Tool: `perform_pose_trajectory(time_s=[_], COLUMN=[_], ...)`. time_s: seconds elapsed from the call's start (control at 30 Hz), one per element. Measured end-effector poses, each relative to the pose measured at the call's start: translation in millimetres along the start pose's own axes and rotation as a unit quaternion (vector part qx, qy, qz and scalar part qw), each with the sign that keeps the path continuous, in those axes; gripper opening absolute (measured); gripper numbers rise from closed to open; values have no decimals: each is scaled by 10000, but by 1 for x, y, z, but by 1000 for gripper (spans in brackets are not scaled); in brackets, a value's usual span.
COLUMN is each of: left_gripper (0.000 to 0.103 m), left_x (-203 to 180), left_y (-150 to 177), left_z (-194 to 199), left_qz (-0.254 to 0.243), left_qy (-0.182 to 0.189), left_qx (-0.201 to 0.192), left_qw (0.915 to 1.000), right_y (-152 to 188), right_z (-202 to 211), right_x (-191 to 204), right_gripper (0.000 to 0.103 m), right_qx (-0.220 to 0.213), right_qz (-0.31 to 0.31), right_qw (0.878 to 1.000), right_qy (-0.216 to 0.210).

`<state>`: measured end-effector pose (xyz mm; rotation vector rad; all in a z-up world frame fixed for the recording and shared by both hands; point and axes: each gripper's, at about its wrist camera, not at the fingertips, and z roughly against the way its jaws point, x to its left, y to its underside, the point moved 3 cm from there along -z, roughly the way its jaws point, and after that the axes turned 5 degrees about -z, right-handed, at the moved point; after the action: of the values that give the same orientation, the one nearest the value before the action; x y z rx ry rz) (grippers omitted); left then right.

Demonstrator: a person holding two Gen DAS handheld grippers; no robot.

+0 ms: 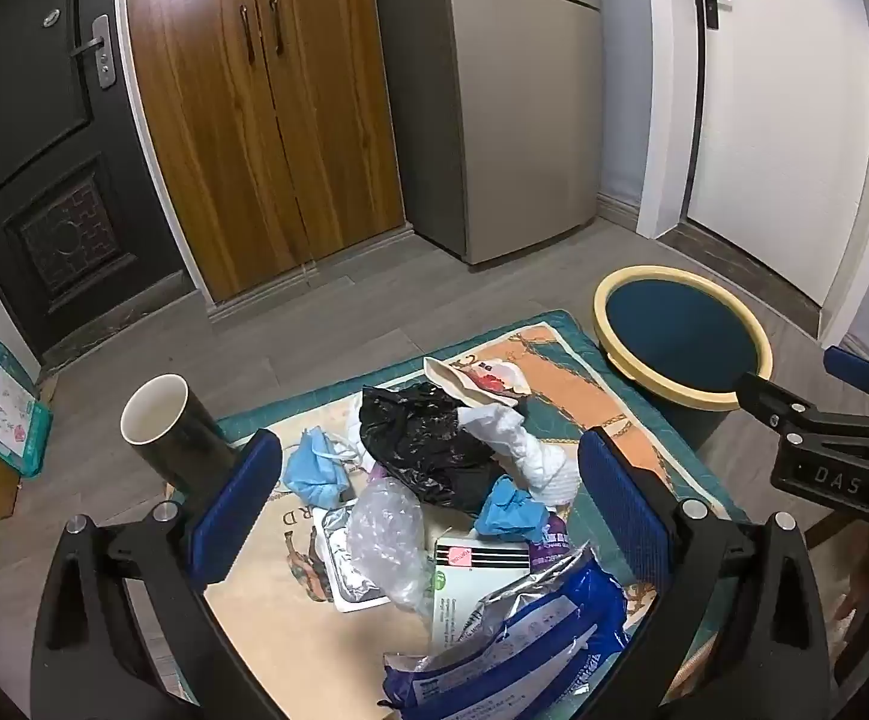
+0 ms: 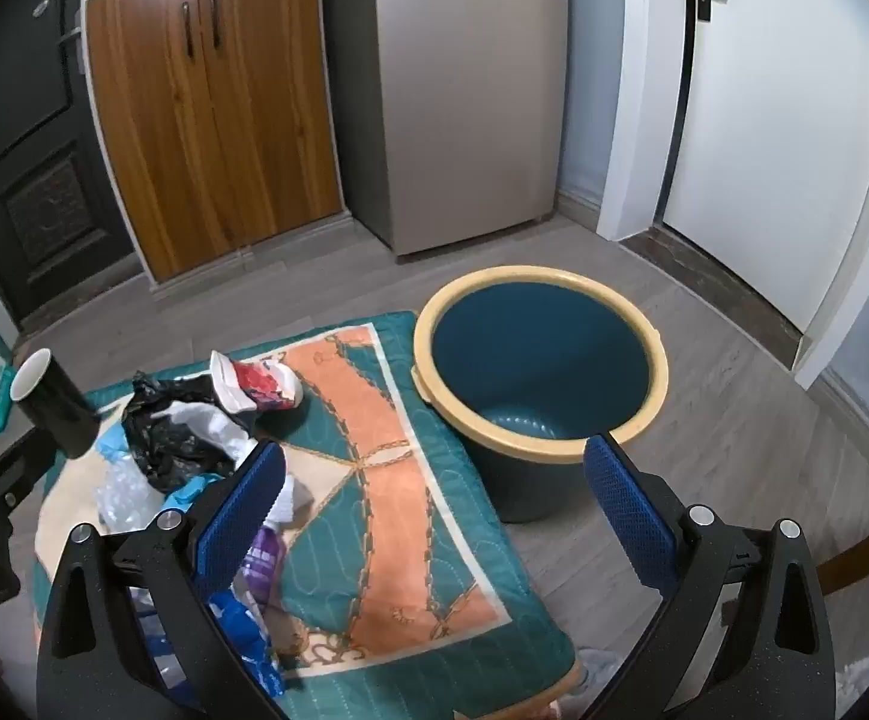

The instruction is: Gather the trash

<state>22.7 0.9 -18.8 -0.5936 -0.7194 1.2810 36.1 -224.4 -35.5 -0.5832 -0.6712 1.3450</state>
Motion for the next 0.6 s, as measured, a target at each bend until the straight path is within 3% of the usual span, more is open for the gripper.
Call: perform_pose_trajectory(time_s=[0.6], left_gripper=[97], left_x=[5], left_y=[1], left_z=[2], left_qz=[11], left_qy=[-43], left_qx=[7], left_qw=[10000], right_y=[1], right_z=[0], right_x=[-4], right_gripper=[99], right_qx=[30], right_qz=[-28], right_qw=[10000], right_qy=[47])
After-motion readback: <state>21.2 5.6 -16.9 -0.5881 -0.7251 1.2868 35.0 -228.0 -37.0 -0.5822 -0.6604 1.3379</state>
